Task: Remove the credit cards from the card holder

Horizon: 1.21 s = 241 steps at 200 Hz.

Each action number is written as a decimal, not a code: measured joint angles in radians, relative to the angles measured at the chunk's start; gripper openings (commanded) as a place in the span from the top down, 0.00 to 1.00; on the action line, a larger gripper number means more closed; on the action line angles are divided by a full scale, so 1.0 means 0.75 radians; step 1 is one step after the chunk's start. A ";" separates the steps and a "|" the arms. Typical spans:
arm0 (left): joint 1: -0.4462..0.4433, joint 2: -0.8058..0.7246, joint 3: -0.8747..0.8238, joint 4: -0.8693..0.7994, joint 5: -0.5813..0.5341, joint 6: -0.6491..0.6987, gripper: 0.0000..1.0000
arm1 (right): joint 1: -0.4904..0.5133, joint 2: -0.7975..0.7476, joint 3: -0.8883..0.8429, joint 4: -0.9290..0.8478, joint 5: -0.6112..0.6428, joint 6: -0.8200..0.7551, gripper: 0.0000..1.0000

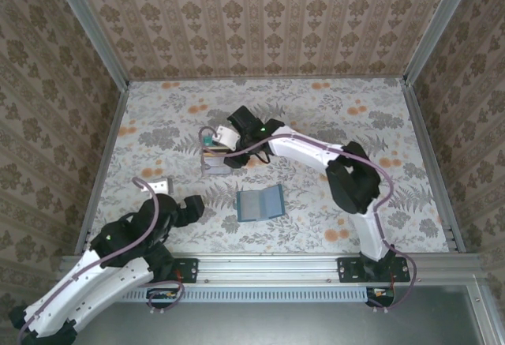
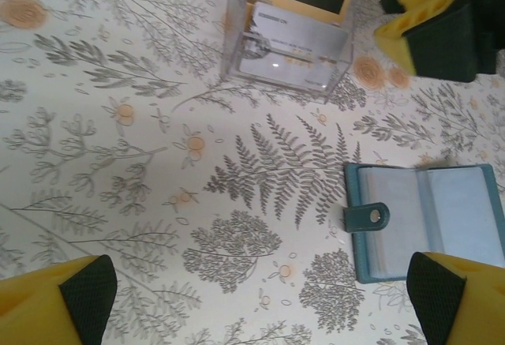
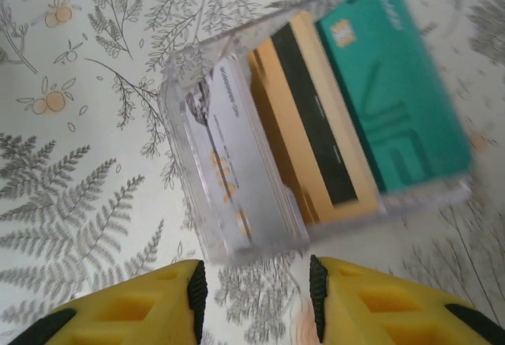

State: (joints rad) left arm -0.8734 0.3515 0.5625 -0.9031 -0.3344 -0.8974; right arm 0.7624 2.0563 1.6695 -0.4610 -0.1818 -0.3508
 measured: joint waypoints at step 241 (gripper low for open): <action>-0.179 1.091 -0.022 0.932 0.343 -0.011 0.65 | -0.016 -0.854 -1.400 0.459 0.153 1.180 0.81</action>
State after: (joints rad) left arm -1.0077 1.1698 0.5461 -0.2039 -0.0772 -0.9058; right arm 0.7506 1.4158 0.6197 -0.1165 -0.0673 0.5339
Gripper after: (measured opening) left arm 0.370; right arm 0.230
